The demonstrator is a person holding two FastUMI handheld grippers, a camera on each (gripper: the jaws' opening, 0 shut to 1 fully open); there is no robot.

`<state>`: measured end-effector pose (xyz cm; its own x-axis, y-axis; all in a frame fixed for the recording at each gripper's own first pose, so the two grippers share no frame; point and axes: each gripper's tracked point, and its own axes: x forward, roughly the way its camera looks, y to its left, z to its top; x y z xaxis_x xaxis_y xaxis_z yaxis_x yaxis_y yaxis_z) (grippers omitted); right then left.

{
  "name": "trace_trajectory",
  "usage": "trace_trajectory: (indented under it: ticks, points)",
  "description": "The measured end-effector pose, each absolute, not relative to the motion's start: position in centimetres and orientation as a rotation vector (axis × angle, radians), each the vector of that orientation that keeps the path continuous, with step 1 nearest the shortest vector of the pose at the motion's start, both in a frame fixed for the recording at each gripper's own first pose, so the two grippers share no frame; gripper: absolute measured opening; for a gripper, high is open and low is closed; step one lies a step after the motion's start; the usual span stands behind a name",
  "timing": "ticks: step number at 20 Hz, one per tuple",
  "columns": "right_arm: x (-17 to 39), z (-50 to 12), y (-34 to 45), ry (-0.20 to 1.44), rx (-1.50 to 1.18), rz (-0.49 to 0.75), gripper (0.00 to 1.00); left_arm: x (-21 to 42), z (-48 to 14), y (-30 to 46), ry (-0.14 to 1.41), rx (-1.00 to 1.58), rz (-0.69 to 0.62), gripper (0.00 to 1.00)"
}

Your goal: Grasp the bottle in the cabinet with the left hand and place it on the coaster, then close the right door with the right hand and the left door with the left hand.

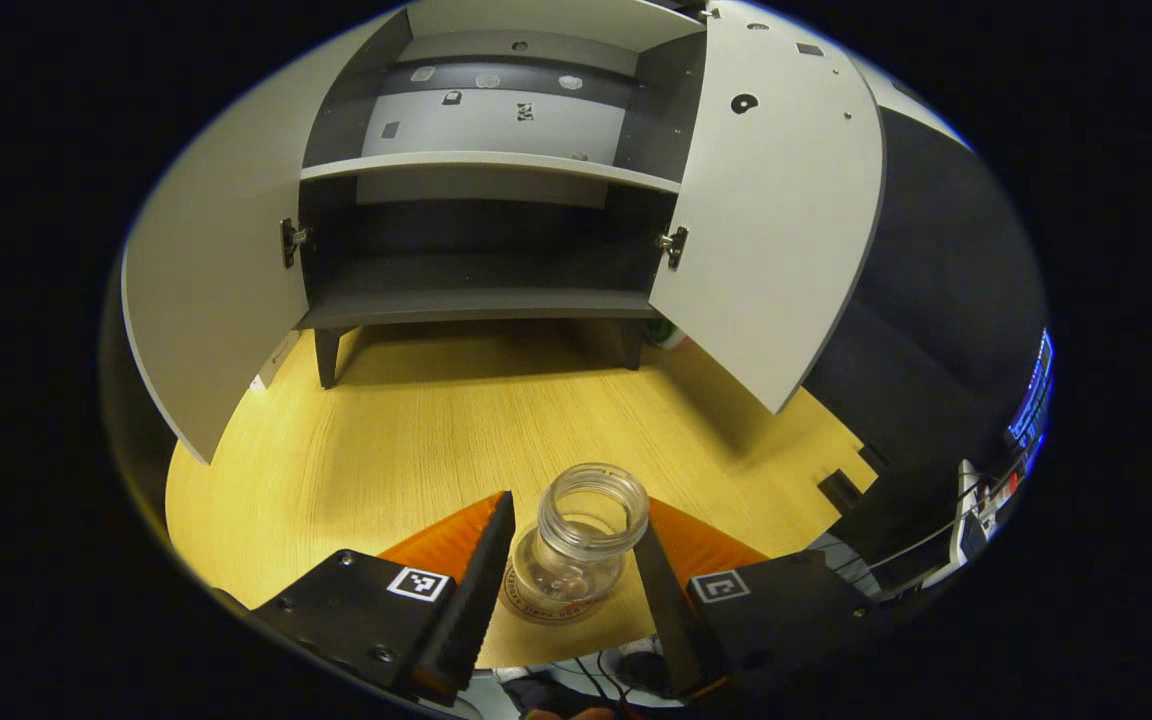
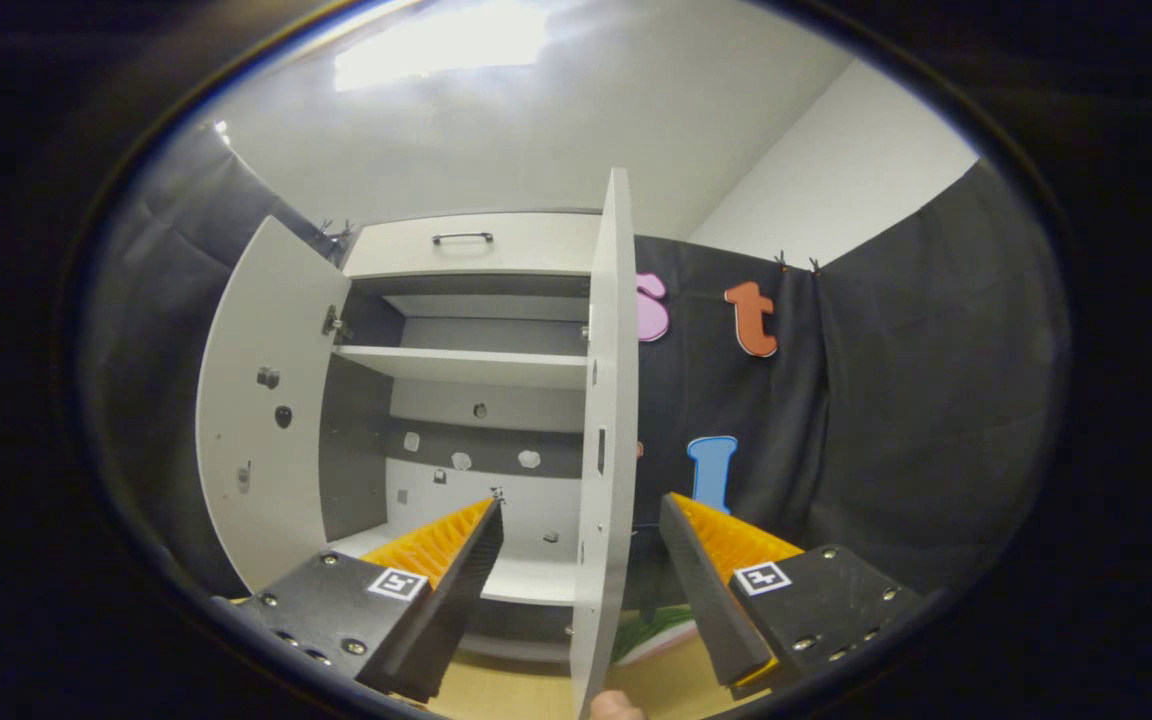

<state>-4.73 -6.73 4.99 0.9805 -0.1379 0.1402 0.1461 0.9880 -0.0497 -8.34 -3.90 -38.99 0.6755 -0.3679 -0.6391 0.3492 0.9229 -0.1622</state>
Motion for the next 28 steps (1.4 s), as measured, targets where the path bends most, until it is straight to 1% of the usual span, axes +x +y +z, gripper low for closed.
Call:
trace_trajectory:
  ticks: [7, 12, 13, 14, 15, 17, 18, 19, 21, 22, 26, 27, 28]
  points:
    - [-4.6, 5.3, -7.4, -0.144, -0.065, -0.154, 0.96, -7.3, -32.2, -4.7, 0.600, -0.039, -0.427, 0.73]
    - [-4.4, 5.5, -8.5, -0.156, -0.076, -0.175, 0.96, -4.5, -24.1, -4.3, 0.450, -0.067, -0.381, 0.73]
    - [-4.4, 5.5, -9.0, -0.157, -0.084, -0.183, 0.96, -3.8, -22.3, -4.1, 0.415, -0.062, -0.371, 0.77]
    - [-4.4, 5.6, -9.4, -0.157, -0.092, -0.193, 0.96, -3.2, -20.2, -3.6, 0.369, -0.053, -0.351, 0.84]
    - [-4.2, 5.4, -9.9, -0.155, -0.099, -0.203, 0.96, -2.3, -18.1, -3.4, 0.325, -0.045, -0.341, 0.97]
    - [-4.0, 5.3, -10.7, -0.151, -0.107, -0.219, 0.96, -1.6, -14.6, -2.9, 0.260, -0.042, -0.319, 0.96]
    - [-3.9, 5.3, -11.1, -0.151, -0.110, -0.227, 0.93, -1.1, -13.2, -2.7, 0.243, -0.040, -0.309, 0.96]
    - [-3.8, 5.2, -11.6, -0.150, -0.113, -0.235, 0.93, -0.7, -11.9, -2.5, 0.228, -0.035, -0.297, 0.96]
    - [-3.6, 5.0, -12.4, -0.149, -0.124, -0.251, 0.93, 0.0, -9.8, -1.8, 0.212, -0.021, -0.264, 0.96]
    - [-3.5, 5.0, -12.7, -0.149, -0.130, -0.259, 0.96, 0.2, -8.8, -1.6, 0.204, -0.022, -0.247, 0.96]
    - [-3.0, 4.8, -14.2, -0.150, -0.142, -0.289, 0.96, 0.3, -5.4, -1.1, 0.176, -0.027, -0.195, 0.96]
    - [-3.0, 4.7, -14.6, -0.149, -0.142, -0.295, 0.93, 0.3, -4.7, -1.0, 0.168, -0.023, -0.179, 0.96]
    - [-2.9, 4.6, -15.0, -0.151, -0.141, -0.303, 0.93, 0.3, -4.0, -0.8, 0.162, -0.019, -0.164, 0.96]
